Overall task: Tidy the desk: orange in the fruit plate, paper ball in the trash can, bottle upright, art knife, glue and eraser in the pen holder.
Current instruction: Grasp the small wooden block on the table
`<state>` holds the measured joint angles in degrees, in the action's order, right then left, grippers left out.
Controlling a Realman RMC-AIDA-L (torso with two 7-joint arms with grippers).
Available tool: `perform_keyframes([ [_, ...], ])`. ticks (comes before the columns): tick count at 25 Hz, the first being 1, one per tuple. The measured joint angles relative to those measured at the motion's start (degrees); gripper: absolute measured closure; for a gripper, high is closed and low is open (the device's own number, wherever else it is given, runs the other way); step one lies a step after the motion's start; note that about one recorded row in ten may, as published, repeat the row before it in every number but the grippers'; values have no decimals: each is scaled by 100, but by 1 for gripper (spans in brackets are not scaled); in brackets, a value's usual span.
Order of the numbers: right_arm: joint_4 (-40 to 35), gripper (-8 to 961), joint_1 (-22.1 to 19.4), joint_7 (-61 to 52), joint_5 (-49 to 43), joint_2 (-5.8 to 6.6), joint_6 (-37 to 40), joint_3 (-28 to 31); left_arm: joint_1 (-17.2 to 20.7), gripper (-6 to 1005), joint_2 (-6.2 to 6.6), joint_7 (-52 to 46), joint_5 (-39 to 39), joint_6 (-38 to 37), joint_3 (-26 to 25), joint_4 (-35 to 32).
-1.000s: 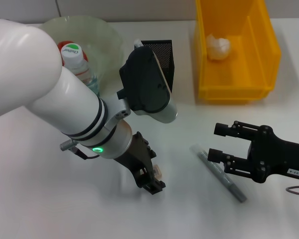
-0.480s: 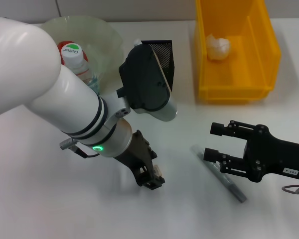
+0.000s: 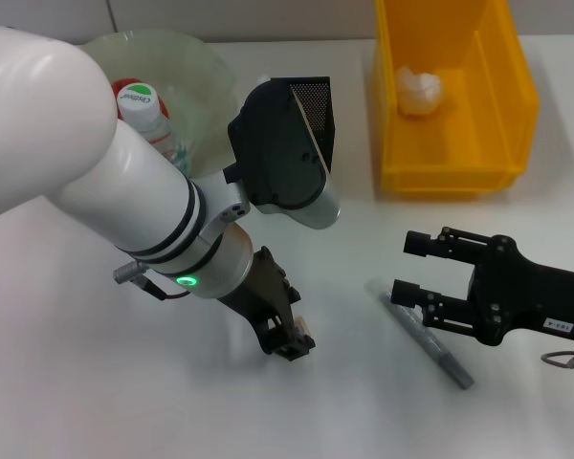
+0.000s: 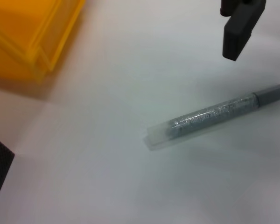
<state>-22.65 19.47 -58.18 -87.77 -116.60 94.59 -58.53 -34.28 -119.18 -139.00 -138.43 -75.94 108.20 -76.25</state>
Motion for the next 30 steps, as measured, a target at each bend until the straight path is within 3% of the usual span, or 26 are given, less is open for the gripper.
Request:
perform_keyframes([
  [4,-2,288,0,0,1,-10,-2,45,0,426,0,10,0,0,-2,0],
  [9,-14,288,6,-6,5,-12,-2,44,0,559,0,15,-1,0,24,0],
  [30,-20,288,21,-11,7,-12,33,44,26,545,0,-15,12,-12,222,-2],
])
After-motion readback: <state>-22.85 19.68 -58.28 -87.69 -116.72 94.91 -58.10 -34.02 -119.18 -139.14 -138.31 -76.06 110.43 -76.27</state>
